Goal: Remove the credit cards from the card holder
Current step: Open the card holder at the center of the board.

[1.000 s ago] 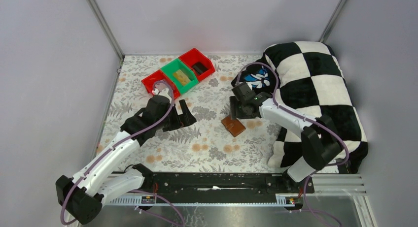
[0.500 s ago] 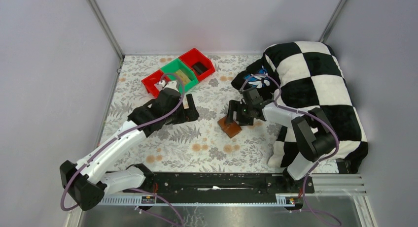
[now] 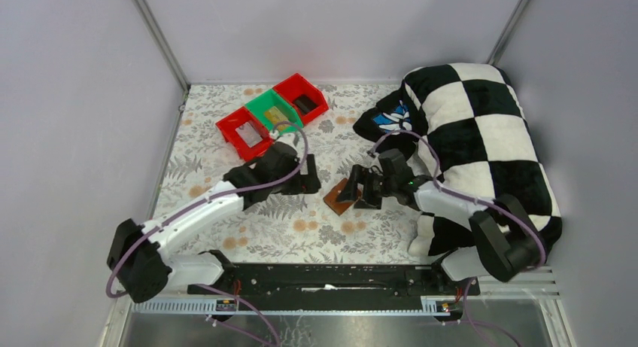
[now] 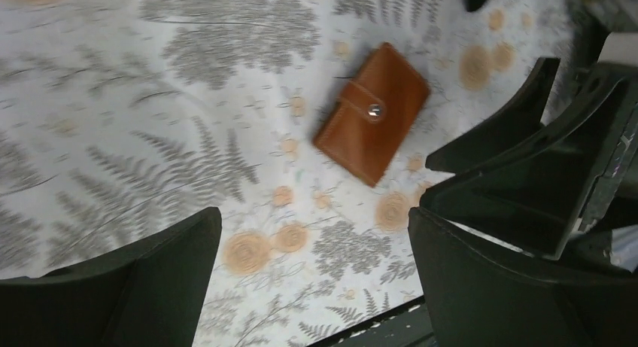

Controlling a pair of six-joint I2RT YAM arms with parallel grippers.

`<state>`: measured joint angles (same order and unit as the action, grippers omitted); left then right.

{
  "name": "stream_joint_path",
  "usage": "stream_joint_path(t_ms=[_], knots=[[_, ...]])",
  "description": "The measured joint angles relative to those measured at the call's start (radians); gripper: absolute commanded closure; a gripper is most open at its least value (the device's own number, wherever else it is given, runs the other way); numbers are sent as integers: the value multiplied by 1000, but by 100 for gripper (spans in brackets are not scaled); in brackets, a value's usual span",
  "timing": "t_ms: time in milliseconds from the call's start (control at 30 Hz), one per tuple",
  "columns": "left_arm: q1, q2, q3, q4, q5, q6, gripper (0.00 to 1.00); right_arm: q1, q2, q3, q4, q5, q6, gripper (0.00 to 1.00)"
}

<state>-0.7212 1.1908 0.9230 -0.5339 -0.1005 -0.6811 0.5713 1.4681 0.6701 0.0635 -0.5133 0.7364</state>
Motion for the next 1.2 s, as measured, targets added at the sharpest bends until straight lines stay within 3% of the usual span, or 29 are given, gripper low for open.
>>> stream_joint_path(t_ms=[133, 267, 333, 467, 633, 900, 1200], knots=[[-56, 109, 19, 112, 41, 8, 1, -68, -129, -64, -24, 52, 3, 16], [-100, 341, 171, 138, 101, 97, 1, -113, -187, -83, -86, 119, 11, 16], [-126, 437, 226, 151, 133, 148, 8, -130, -208, -102, -91, 135, 29, 16], [-187, 544, 274, 126, 124, 233, 29, -156, -262, -168, -100, 159, 72, 16], [-229, 598, 283, 101, 72, 293, 40, -175, -297, -185, -135, 183, 96, 16], [-226, 672, 353, 84, -36, 336, 42, -181, -305, -211, -135, 183, 117, 16], [-228, 739, 422, 73, -103, 360, 53, -181, -305, -217, -134, 181, 125, 16]])
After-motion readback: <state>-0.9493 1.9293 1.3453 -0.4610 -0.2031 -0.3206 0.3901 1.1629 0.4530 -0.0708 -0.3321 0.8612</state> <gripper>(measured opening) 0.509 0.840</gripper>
